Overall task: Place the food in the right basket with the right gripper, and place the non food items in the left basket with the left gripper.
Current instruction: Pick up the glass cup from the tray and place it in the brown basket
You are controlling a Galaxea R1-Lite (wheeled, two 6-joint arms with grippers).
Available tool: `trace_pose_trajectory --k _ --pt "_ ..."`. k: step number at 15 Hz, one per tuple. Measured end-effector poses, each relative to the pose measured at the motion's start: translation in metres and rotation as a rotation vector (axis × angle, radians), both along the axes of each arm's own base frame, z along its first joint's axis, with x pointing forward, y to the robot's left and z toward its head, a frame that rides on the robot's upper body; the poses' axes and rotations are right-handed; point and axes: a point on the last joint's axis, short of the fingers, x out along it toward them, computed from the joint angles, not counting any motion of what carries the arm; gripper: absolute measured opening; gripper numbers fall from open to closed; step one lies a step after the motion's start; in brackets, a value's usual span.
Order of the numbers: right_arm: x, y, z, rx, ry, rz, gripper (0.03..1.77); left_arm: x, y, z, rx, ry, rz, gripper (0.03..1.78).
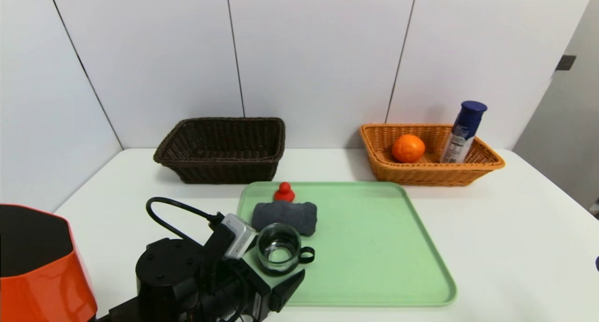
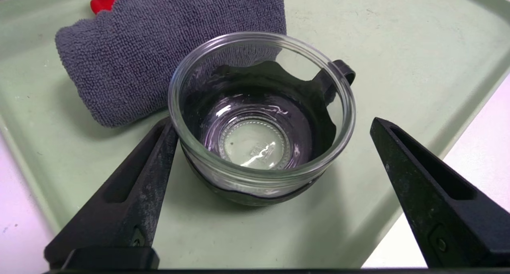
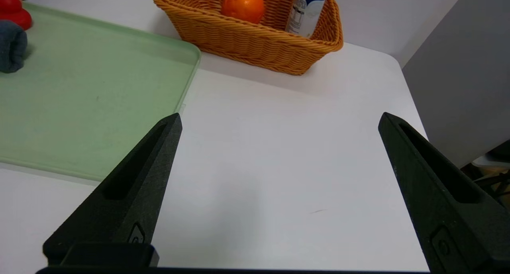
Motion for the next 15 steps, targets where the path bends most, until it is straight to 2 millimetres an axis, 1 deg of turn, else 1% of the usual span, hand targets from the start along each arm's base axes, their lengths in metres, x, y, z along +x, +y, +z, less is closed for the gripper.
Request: trace_pose_trajectory --k 9,15 --pt "0.0 0.0001 0.0002 0.003 -0.001 0.006 1.7 0.0084 -0.0059 -0.0006 -0.01 -0.012 0.047 1.69" --pt "-0.0003 0.0001 0.0002 0.002 -0.001 0.006 1.7 0.0099 -0.007 -0.0028 -0.015 0.001 0.053 1.69"
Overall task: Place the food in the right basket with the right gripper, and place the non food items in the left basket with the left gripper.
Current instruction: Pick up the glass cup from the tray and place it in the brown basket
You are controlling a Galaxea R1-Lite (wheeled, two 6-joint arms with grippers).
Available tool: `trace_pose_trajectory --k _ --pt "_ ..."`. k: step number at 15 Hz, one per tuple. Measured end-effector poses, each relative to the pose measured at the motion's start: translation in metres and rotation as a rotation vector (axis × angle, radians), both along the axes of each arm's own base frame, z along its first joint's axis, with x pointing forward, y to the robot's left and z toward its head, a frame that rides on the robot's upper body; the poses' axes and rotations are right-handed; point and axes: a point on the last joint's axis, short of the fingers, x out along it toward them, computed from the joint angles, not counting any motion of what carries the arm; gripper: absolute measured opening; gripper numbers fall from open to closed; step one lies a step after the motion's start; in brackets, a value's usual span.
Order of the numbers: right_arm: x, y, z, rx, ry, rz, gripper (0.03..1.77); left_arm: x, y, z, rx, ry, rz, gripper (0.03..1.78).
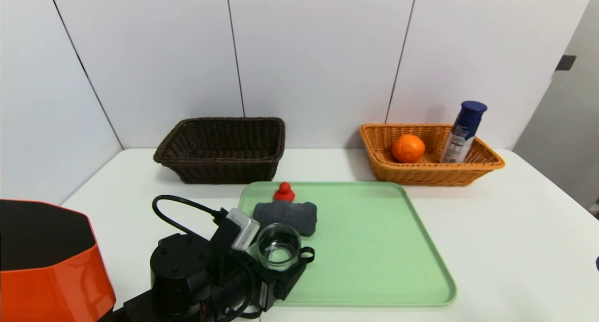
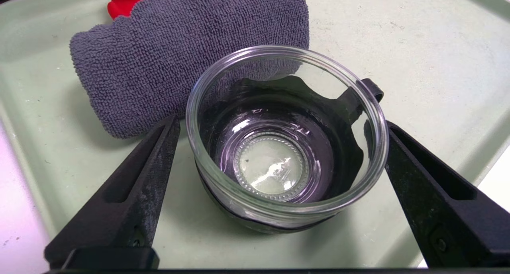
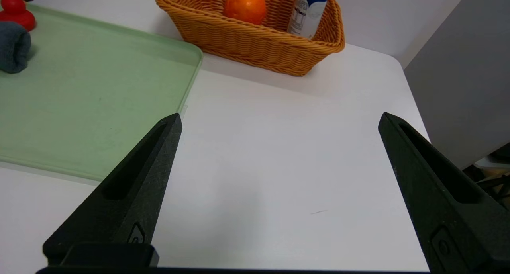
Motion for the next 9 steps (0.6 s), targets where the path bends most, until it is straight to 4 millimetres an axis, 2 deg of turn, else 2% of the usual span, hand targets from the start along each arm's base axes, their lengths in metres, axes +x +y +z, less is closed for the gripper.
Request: trace_pose_trajectory --k 9 --pt "0.0003 0.0002 0.0002 0.0 0.001 0.006 1.7 0.0052 -0.0044 -0.0001 -0.018 0.0 0.008 1.69"
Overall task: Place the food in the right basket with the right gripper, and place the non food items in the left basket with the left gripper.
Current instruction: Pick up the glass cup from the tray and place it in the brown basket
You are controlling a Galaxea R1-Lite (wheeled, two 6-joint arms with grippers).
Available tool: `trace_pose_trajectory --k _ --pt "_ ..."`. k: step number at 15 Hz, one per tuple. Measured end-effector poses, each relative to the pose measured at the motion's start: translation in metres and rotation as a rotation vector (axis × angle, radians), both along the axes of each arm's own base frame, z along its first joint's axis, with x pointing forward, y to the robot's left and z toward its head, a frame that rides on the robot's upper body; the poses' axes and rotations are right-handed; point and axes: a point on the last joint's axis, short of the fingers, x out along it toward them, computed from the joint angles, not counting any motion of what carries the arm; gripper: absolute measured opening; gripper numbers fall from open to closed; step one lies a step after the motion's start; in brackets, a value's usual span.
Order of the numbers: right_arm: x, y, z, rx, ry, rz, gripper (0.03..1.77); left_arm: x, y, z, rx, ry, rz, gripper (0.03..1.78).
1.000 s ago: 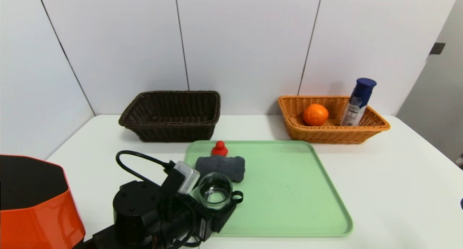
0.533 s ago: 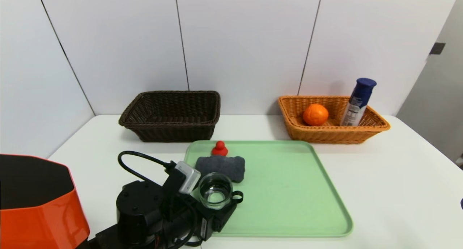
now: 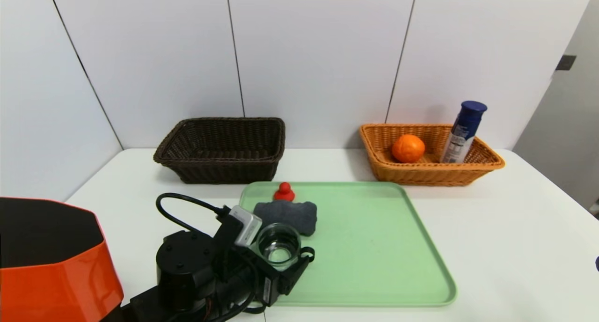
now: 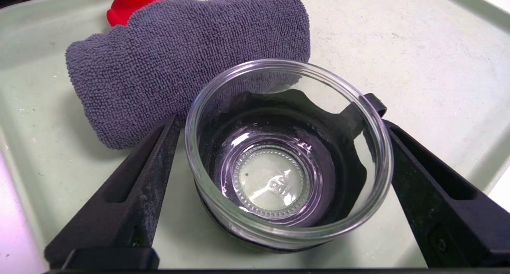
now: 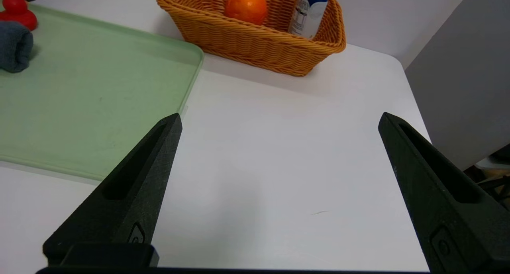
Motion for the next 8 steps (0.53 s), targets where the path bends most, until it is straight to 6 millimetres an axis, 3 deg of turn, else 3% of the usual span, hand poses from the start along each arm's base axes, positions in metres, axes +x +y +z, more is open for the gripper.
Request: trace_pose_trajectory --k 5,7,8 --pt "0.0005 0.0003 -0.0007 0.001 0.005 0.007 1.7 0.0032 -0.0002 -0.0021 0.004 0.002 0.015 1.69" --pt "0.0006 0.0003 -0.0009 0.0 0.006 0.008 1.7 0.0043 0.0003 -0.0026 0.005 0.003 0.019 1.33" --pt "0.0008 0.0003 -0.0009 0.0 0.007 0.008 1.7 0.0042 0.0004 -0.0031 0.006 0.004 0.019 1.28"
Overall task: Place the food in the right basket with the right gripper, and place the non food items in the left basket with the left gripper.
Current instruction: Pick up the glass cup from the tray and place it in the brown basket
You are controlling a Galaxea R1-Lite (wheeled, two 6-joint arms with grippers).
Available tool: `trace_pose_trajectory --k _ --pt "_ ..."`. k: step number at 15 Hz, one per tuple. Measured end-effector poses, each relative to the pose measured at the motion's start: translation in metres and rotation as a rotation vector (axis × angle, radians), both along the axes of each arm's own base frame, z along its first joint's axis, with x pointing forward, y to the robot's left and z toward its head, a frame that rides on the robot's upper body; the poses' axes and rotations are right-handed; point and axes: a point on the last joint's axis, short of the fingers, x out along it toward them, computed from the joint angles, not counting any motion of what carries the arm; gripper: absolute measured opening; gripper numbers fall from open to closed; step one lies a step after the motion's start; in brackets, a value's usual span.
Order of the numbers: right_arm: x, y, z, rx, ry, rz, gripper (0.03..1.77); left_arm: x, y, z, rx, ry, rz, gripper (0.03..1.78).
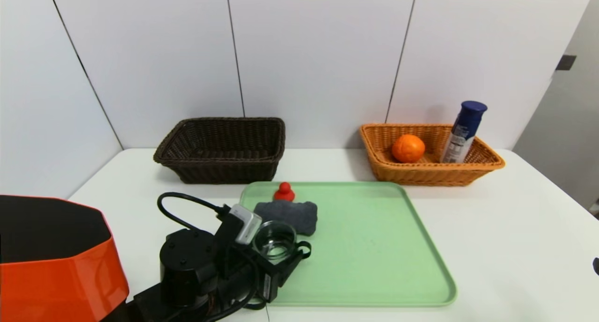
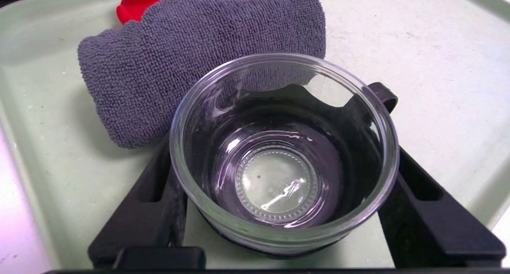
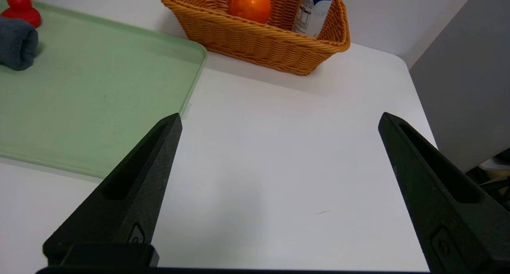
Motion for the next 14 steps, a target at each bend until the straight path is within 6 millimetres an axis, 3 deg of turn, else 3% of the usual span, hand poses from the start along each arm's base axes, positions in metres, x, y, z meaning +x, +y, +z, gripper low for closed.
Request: trace_pose_trajectory --k 8,14 --pt "0.001 0.0 -0.001 -0.001 0.012 0.006 1.7 -0.002 0.002 0.003 -0.004 -0.006 0.002 1.25" --pt "0.003 0.001 -0.002 0.0 0.021 0.017 1.7 -0.011 0.011 0.038 -0.079 -0.113 0.029 1.25"
